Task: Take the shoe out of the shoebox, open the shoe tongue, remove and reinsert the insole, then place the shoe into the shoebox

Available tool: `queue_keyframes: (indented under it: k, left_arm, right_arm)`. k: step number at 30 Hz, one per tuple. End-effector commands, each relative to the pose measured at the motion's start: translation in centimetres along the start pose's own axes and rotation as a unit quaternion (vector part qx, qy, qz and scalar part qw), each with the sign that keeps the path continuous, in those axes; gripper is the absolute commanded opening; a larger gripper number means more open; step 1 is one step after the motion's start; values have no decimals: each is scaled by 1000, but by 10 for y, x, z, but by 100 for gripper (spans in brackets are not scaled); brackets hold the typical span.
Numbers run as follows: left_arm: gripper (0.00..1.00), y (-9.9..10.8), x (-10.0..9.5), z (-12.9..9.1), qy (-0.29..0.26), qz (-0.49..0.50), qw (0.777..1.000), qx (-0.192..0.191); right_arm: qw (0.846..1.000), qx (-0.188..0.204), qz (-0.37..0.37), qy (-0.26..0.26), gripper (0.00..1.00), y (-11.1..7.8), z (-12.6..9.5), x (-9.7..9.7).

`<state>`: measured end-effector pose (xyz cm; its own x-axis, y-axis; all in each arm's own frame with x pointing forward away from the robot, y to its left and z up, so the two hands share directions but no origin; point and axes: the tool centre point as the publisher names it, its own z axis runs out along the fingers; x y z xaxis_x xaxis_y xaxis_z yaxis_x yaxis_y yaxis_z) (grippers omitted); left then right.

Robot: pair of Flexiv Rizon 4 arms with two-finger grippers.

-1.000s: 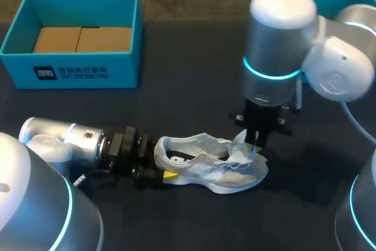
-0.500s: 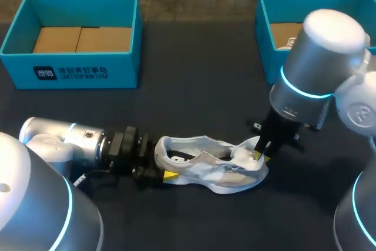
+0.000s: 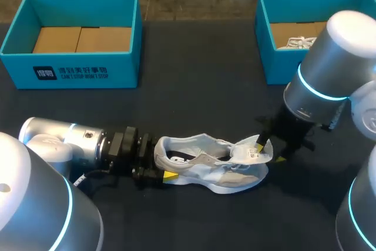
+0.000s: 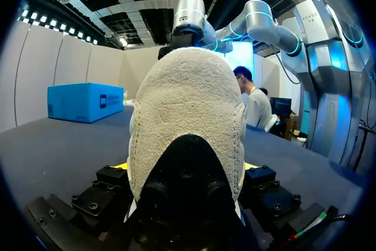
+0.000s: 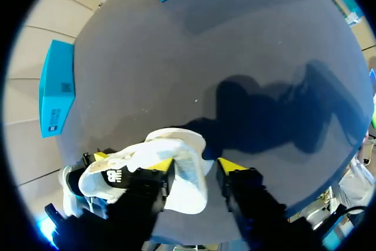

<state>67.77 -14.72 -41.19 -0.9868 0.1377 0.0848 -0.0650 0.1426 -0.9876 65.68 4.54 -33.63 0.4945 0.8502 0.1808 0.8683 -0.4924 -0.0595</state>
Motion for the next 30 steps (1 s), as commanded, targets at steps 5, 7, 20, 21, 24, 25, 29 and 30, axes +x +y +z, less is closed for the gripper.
queue_keyframes:
  k: [5,7,20,21,24,25,29,30]
  left_arm:
    - [0,1,0,1,-1,0,1000,1]
    - [0,1,0,1,-1,0,1000,1]
    - [0,1,0,1,-1,0,1000,1]
    - [0,1,0,1,-1,0,1000,1]
    - [0,1,0,1,-1,0,1000,1]
    - [0,1,0,1,-1,0,1000,1]
    - [0,1,0,1,-1,0,1000,1]
    - [0,1,0,1,-1,0,1000,1]
  right_arm:
    - [996,-36,-28,-73,63,-1,-65,12]
    - [995,-45,-38,-86,62,0,-76,18]
    - [963,-72,-205,-160,23,8,-117,65]
    - [957,-69,-229,-166,4,8,-117,69]
    - [936,-69,-305,-164,0,5,-112,78]
    - [930,-66,-324,-161,0,5,-111,81]
    - [902,-59,-403,-140,0,0,-103,88]
    - [895,-61,-422,-133,0,-1,-103,88]
